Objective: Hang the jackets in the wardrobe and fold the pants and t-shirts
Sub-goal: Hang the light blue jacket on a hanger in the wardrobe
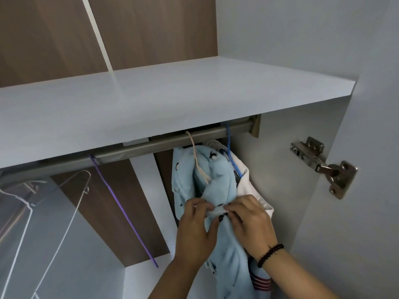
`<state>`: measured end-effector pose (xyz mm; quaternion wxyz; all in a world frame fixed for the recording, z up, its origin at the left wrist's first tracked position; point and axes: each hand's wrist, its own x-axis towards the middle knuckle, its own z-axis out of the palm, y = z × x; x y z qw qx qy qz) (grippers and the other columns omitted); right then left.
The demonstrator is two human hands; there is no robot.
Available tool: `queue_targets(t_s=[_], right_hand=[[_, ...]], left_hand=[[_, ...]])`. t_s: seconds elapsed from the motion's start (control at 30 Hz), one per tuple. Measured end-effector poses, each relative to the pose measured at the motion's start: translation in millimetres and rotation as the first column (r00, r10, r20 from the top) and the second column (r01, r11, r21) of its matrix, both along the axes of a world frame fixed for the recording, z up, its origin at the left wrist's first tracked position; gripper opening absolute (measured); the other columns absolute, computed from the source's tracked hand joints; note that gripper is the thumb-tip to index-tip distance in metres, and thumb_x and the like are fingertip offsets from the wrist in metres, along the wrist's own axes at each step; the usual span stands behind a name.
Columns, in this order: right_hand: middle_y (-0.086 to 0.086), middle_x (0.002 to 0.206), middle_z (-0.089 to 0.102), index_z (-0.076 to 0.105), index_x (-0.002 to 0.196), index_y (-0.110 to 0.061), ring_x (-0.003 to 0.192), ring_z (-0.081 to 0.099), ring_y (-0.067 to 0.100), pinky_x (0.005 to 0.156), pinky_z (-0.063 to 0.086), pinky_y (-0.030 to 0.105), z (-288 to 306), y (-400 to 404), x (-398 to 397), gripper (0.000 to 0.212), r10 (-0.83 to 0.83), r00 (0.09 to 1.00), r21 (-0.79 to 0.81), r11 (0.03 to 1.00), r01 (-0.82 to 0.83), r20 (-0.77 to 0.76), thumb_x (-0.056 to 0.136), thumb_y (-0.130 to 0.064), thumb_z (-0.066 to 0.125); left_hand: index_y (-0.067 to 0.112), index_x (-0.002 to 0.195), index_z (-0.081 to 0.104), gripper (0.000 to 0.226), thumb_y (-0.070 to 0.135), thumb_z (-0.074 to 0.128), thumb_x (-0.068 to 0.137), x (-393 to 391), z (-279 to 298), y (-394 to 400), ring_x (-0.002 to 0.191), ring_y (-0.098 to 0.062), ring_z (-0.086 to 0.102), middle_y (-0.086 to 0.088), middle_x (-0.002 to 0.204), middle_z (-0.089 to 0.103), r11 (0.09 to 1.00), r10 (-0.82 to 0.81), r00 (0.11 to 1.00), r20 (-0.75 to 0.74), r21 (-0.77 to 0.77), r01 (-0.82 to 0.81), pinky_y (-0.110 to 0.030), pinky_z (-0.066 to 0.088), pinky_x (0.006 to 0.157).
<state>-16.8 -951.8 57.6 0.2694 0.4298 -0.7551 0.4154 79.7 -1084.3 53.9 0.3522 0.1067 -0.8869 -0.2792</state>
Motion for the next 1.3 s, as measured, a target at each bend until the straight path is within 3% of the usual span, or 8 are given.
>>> queue_targets(t_s=[0.13,0.27,0.4,0.67,0.8,0.97,1.1,1.3], right_hand=[[0.001,0.081,0.066,0.073,0.084,-0.008,0.082,0.059,0.015,0.076,0.05,0.027,-14,5,3,0.011,0.068,0.998,-0.054,0.996,-0.068,-0.013,0.08,-0.001,0.066],[0.004,0.085,0.068,0.075,0.089,-0.006,0.087,0.062,0.013,0.083,0.051,0.021,-18,7,5,0.013,0.139,0.988,-0.087,0.987,-0.133,0.063,0.08,0.001,0.067],[0.002,0.093,0.067,0.075,0.098,-0.008,0.095,0.061,0.008,0.09,0.047,0.015,-30,6,16,0.019,0.155,0.976,-0.124,0.983,-0.137,0.154,0.084,-0.003,0.063],[-0.005,0.105,0.068,0.074,0.102,-0.015,0.1,0.057,-0.005,0.089,0.04,0.002,-34,7,25,0.036,0.055,0.937,-0.094,0.995,-0.023,0.345,0.08,0.009,0.059],[-0.005,0.106,0.067,0.073,0.105,-0.012,0.102,0.054,-0.009,0.092,0.036,0.0,-32,16,36,0.039,0.064,0.935,-0.046,0.998,-0.051,0.348,0.078,0.012,0.058],[-0.004,0.114,0.059,0.059,0.124,-0.022,0.092,0.055,-0.006,0.089,0.042,0.006,-32,36,64,0.047,0.055,0.865,0.123,0.983,-0.133,0.498,0.084,0.002,0.059],[-0.009,0.134,0.044,0.041,0.141,-0.021,0.12,0.048,0.01,0.102,0.03,0.014,-30,52,100,0.057,-0.083,0.853,0.309,0.946,-0.094,0.515,0.089,-0.016,0.061],[-0.007,0.141,0.039,0.035,0.145,-0.023,0.119,0.05,0.013,0.099,0.04,0.021,-15,77,178,0.059,-0.276,0.859,0.588,0.808,-0.036,0.432,0.092,-0.041,0.054]], left_hand=[[0.029,0.091,0.046,0.008,0.028,0.054,0.088,5,-18,10,0.088,-0.001,0.052,0.013,0.1,0.046,1.0,0.006,0.994,-0.105,-0.003,-0.007,-0.013,0.044,0.074],[0.024,0.086,0.05,0.004,0.024,0.05,0.09,6,-37,19,0.088,-0.002,0.053,0.011,0.099,0.046,0.995,0.044,0.987,-0.152,0.097,-0.029,-0.011,0.045,0.078],[0.011,0.083,0.061,0.018,0.024,0.05,0.089,9,-45,21,0.092,-0.003,0.055,0.013,0.102,0.048,0.98,0.095,0.981,-0.168,0.188,-0.063,-0.014,0.047,0.083],[0.015,0.127,0.058,0.038,0.005,0.052,0.091,33,-40,18,0.101,-0.004,0.056,0.002,0.132,0.046,0.995,-0.04,0.993,0.108,0.093,0.03,-0.011,0.046,0.089],[0.018,0.13,0.055,0.038,0.01,0.052,0.093,54,-27,15,0.096,-0.006,0.059,0.003,0.133,0.044,0.998,-0.025,0.983,0.184,0.053,0.016,-0.027,0.053,0.085],[0.019,0.132,0.052,0.035,0.02,0.048,0.097,89,-11,9,0.1,-0.012,0.058,0.006,0.131,0.043,0.997,-0.052,0.944,0.327,-0.03,0.065,-0.033,0.052,0.087],[0.021,0.134,0.048,0.037,0.028,0.047,0.097,129,1,1,0.105,-0.014,0.056,0.008,0.129,0.042,0.982,-0.092,0.889,0.449,-0.105,0.155,-0.033,0.049,0.091],[0.017,0.13,0.049,0.033,0.023,0.043,0.098,178,14,13,0.119,-0.019,0.047,0.001,0.131,0.042,0.938,-0.144,0.793,0.591,-0.174,0.3,-0.034,0.042,0.095]])
